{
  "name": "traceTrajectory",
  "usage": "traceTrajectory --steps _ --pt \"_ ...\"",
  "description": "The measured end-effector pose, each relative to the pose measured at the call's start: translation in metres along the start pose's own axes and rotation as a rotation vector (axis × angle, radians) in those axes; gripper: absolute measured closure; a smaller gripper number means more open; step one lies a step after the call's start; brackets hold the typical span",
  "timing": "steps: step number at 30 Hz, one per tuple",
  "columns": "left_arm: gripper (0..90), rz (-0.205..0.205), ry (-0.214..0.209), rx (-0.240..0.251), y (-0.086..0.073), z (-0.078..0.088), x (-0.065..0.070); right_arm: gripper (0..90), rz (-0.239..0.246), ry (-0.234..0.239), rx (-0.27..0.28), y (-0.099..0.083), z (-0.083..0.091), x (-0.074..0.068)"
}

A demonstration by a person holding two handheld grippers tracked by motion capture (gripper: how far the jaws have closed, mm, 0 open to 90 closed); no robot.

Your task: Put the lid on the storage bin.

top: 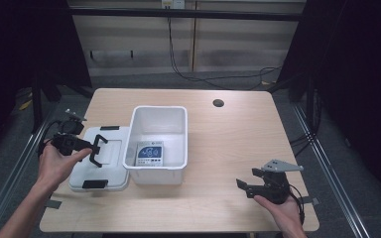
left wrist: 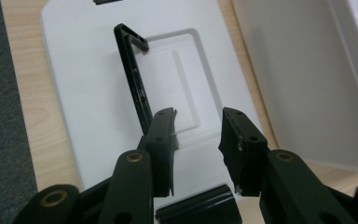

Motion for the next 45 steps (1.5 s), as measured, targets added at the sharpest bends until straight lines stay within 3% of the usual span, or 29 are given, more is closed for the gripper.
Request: traceTrajectory --steps 7,9,15,17,19,23,26,30,33,36,45 --pt "62.3 0.049 0.014 -0.049 0.011 -0.009 -0.006 26.4 -0.006 0.004 -0.007 0.000 -0.001 0.001" --pt "62.3 0.037 0.037 -0.054 0.014 -0.012 -0.007 26.4 -0.006 0.004 -0.012 -0.001 -0.002 0.001" --pt "63.7 0.046 0.023 -0.100 0.025 -0.021 -0.011 26.5 -0.007 0.005 -0.012 -0.001 -0.002 0.001" --pt "64.5 0.039 0.039 -0.108 0.026 -0.023 -0.012 26.4 -0.008 0.006 -0.012 -0.001 -0.002 0.001" --pt "65.9 0.065 0.056 -0.134 0.029 -0.028 -0.014 26.4 -0.008 0.007 -0.017 -0.001 -0.003 0.001" --pt "65.8 0.072 0.045 -0.155 0.031 -0.035 -0.015 26.4 -0.010 0.008 -0.021 -0.001 -0.003 0.001" --pt "64.3 0.069 0.061 -0.177 0.033 -0.043 -0.014 26.4 -0.010 0.009 -0.022 -0.001 -0.003 0.001" --pt "64.5 0.096 0.074 -0.201 0.033 -0.049 -0.018 26.4 -0.007 0.013 -0.028 -0.001 -0.004 0.001" --pt "68.3 0.093 0.076 -0.225 0.034 -0.054 -0.019 26.3 -0.008 0.014 -0.033 -0.002 -0.004 0.001" --pt "73.7 0.099 0.116 -0.228 0.033 -0.057 -0.015 26.2 -0.009 0.013 -0.035 -0.002 -0.005 0.001" --pt "79.0 0.129 0.112 -0.255 0.036 -0.064 -0.011 26.2 -0.003 0.012 -0.039 -0.002 -0.005 0.000"
Point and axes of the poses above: each handheld gripper's, and its own axes: z roughly backward along the jaws, y roughly out of its top, x roughly to its right, the point moved 1 cm from there along -z, roughly forward along the jaws, and after that the axes turned 8 degrees about y, right-handed, at the moved point
